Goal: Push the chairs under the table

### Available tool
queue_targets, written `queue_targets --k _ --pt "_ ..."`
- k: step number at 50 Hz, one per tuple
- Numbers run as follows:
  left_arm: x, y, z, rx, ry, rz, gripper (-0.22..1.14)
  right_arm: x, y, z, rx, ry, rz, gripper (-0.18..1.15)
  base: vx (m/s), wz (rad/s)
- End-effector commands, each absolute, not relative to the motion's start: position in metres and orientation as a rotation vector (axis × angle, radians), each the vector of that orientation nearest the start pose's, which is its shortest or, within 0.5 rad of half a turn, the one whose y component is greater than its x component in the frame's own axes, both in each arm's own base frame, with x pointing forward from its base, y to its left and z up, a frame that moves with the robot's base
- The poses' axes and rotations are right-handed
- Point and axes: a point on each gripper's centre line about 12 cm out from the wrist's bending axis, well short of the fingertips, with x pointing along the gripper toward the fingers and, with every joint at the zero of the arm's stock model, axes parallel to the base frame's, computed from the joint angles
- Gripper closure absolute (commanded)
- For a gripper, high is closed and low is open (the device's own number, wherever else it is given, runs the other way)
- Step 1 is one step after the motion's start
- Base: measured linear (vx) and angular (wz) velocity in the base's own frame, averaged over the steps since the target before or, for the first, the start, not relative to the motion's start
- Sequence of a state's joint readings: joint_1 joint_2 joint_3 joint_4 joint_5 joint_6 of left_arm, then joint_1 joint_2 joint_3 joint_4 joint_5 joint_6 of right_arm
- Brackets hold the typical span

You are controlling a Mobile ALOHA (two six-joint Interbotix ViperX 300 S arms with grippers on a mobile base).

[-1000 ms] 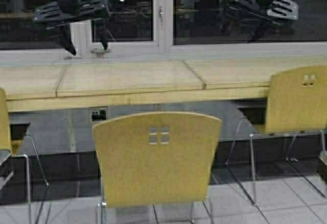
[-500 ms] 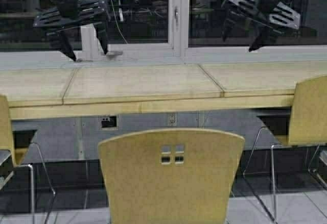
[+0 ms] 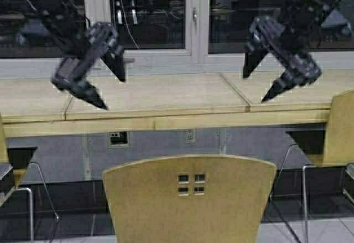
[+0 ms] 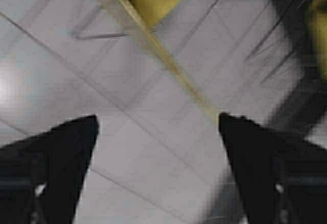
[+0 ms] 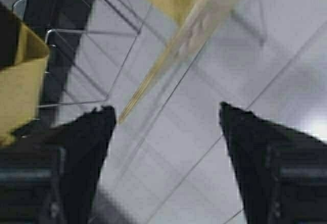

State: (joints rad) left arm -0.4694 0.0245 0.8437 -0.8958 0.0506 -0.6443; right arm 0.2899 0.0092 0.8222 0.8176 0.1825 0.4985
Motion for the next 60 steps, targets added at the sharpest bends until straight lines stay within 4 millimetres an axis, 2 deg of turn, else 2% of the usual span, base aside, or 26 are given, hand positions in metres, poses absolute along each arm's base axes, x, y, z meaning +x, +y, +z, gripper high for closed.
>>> queue_targets --k 1,8,20,26,39,43,60 --pt "0.292 -0.17 0.096 -1.358 0.957 0.398 -0.1 0.311 0.11 0.098 1.257 1.07 -0.392 0.02 0.08 0.06" --pt "0.299 -0.185 0.074 -1.357 0.964 0.45 -0.1 0.316 0.106 0.077 1.322 1.031 -0.501 0.02 0.06 0.05" --pt "0.303 -0.185 0.013 -1.31 0.998 0.615 -0.1 0.342 0.119 0.042 1.306 0.99 -0.571 0.02 0.01 0.01" --pt "0.311 -0.189 -0.01 -1.286 1.014 0.645 -0.1 0.354 0.124 0.02 1.29 1.0 -0.602 0.02 -0.01 0.0" --pt "0.334 -0.201 -0.041 -1.274 0.997 0.66 -0.09 0.374 0.124 -0.017 1.253 0.965 -0.652 0.02 -0.01 -0.01" --pt "0.344 -0.201 -0.048 -1.28 0.978 0.667 -0.09 0.385 0.127 -0.029 1.249 0.955 -0.655 0.02 0.0 0.0" --pt "0.375 -0.179 -0.087 -1.288 0.951 0.732 -0.09 0.42 0.12 -0.081 1.26 0.948 -0.705 0.02 0.0 0.0"
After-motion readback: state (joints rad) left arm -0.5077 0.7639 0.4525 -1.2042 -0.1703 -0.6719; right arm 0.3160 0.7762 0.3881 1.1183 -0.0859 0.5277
